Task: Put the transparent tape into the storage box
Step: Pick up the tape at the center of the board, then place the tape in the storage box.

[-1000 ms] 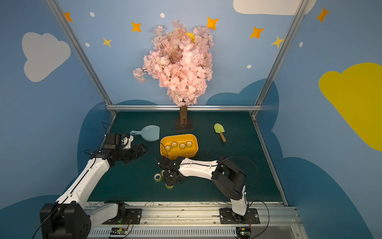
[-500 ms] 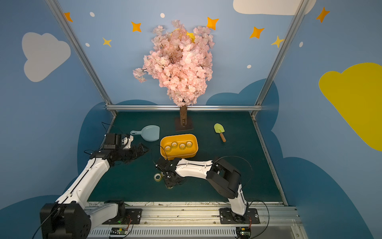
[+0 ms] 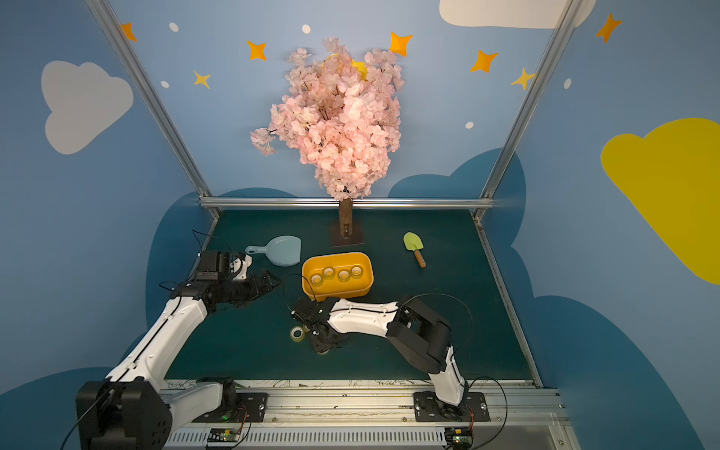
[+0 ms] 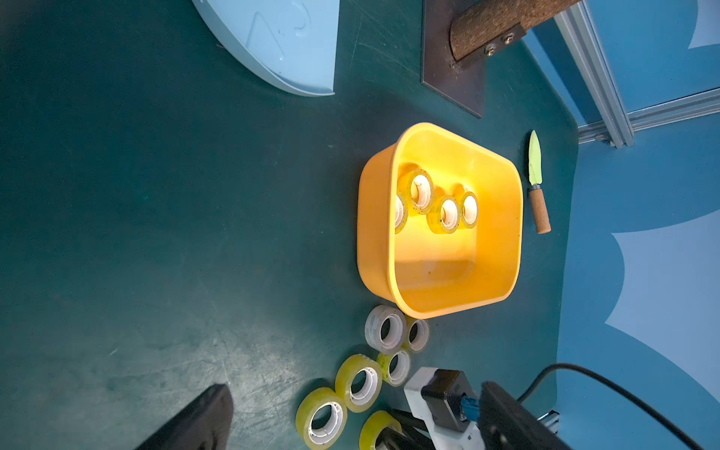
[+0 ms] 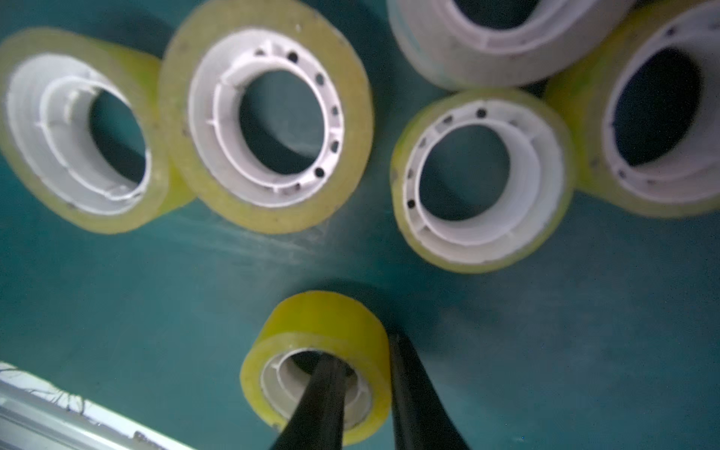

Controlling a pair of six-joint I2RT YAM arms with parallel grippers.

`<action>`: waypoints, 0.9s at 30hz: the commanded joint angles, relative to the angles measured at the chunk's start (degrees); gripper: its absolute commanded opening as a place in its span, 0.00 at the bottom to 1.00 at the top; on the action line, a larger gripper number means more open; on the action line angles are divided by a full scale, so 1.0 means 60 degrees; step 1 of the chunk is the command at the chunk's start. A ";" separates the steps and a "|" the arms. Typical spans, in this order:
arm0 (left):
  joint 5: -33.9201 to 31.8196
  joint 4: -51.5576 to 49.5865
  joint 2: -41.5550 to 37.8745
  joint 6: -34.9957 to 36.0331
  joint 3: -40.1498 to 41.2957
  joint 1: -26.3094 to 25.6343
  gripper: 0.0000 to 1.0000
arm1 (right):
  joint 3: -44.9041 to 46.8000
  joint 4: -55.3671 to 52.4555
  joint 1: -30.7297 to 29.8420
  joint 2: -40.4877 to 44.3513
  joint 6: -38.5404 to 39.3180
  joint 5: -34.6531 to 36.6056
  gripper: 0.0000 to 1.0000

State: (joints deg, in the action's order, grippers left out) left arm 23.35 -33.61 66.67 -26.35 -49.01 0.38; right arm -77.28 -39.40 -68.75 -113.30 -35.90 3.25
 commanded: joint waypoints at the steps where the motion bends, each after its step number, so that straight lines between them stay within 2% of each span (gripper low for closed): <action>1: -0.0010 -0.0108 0.0020 0.0025 -0.0147 0.0032 1.00 | 0.0565 -0.0326 -0.0034 0.0013 -0.0138 0.0249 0.15; 6: -0.0056 -0.0127 -0.0042 0.0043 -0.0153 0.0015 1.00 | 0.0958 -0.0231 0.0018 0.0838 -0.0112 0.0447 0.00; 19: 0.0059 0.0300 -0.0604 -0.0121 -0.0106 -0.0004 1.00 | 0.1422 -0.0310 0.0596 0.3445 0.0226 0.0616 0.00; 23: 0.0107 0.0575 -0.0514 -0.0017 -0.0919 -0.0064 1.00 | 0.0924 -0.0403 0.1158 0.3880 0.0812 0.0501 0.00; 27: 0.0019 0.0899 0.0235 0.0481 -0.1792 -0.0078 1.00 | 0.0077 -0.0344 0.1827 0.3504 0.1280 0.0924 0.00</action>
State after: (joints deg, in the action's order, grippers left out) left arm 23.16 -31.07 65.69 -26.00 -56.64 0.08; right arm -73.32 -40.93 -59.53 -91.35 -31.68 6.70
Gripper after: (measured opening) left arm 0.999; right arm 0.149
